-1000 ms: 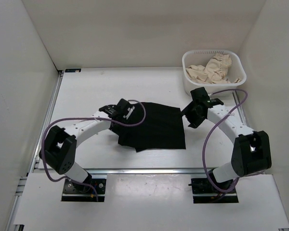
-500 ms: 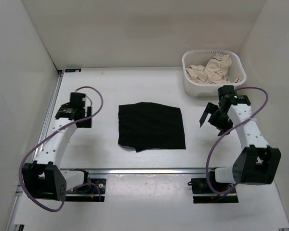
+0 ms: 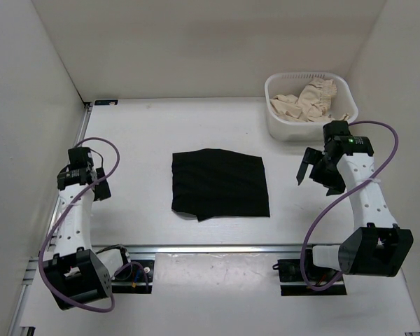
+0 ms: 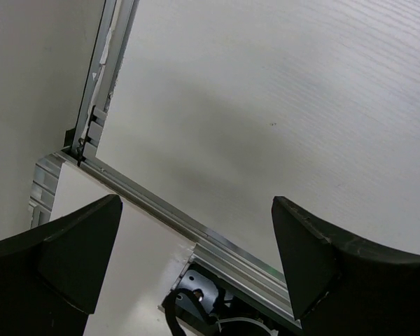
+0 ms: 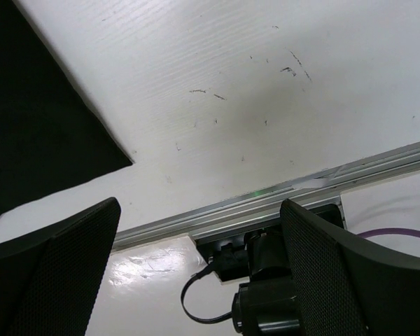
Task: Fold and stack the trousers
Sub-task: Fold the trousers
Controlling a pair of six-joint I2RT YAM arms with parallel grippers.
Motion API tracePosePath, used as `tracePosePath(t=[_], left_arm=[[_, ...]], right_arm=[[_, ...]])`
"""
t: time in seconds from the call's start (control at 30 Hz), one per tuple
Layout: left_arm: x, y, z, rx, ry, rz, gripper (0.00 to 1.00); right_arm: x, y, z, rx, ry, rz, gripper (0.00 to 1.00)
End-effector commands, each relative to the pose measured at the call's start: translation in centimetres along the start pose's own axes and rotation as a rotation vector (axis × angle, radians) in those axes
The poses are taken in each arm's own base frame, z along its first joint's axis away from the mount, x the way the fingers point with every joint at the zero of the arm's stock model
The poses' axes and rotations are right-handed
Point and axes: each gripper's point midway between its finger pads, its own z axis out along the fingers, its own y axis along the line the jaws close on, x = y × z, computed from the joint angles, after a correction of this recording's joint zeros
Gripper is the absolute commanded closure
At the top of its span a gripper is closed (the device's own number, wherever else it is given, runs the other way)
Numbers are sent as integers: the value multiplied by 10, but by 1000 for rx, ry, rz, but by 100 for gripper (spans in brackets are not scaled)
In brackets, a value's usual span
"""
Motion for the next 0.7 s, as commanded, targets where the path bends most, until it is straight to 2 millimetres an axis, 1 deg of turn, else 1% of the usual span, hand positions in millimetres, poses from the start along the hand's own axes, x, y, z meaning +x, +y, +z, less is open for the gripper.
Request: tracePosePath(t=[0.0, 0.03, 0.13, 0.3, 0.6, 0.67], left_arm=[[-12, 8, -14, -8, -68, -33, 0], [-13, 8, -15, -8, -76, -36, 0], [-10, 8, -16, -8, -68, -33, 0], [-3, 11, -16, -20, -48, -25, 0], [-3, 13, -18, -29, -56, -29, 0], [-3, 13, -18, -29, -56, -29, 0]], right_arm=[[-9, 0, -6, -5, -39, -29, 1], [-4, 0, -2, -8, -19, -30, 1], [-1, -1, 3, -5, -10, -31, 1], [-4, -2, 2, -2, -30, -39, 1], [-4, -5, 0, 4, -42, -57, 1], [-7, 0, -3, -29, -75, -64, 1]])
